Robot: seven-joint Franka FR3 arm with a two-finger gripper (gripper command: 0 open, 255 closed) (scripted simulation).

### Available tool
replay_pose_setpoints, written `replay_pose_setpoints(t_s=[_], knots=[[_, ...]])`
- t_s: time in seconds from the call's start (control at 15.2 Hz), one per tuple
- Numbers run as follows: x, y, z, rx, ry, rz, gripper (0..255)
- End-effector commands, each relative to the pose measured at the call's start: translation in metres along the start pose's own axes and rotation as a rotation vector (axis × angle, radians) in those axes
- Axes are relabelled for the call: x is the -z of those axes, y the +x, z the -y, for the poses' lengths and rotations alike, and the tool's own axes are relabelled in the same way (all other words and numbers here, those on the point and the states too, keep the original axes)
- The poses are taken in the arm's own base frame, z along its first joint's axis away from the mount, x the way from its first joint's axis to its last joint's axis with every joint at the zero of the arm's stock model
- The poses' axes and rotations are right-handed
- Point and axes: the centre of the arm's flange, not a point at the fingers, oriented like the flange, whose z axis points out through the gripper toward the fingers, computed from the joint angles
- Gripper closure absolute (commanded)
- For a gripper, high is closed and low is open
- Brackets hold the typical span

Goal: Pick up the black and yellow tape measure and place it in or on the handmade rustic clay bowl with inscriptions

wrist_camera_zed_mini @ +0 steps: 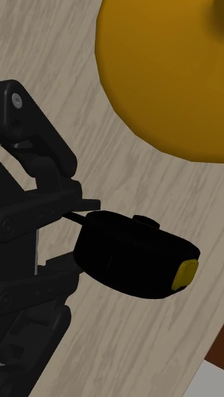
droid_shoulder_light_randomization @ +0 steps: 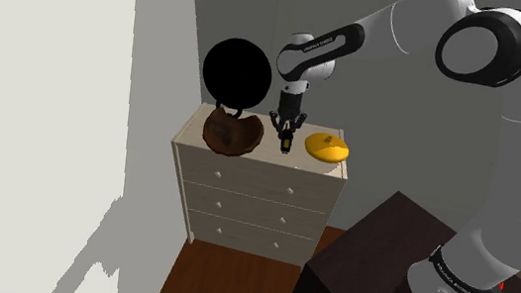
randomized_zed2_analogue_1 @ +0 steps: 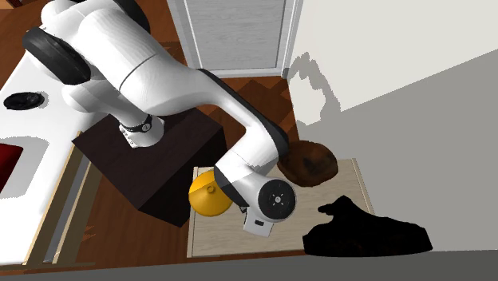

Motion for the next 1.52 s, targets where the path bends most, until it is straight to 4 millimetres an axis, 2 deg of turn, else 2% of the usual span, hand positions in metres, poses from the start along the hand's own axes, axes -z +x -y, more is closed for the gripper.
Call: replay_pose_setpoints(t_s=[0.0, 0.33, 1.45], knots=[[0.0, 0.0, 0.0, 0.0, 0.0, 0.0, 255], [0.0, 0.0, 0.0, 0.0, 0.0, 0.0, 255], [0.087, -0.022, 0.006, 0.0, 0.0, 0.0, 255]])
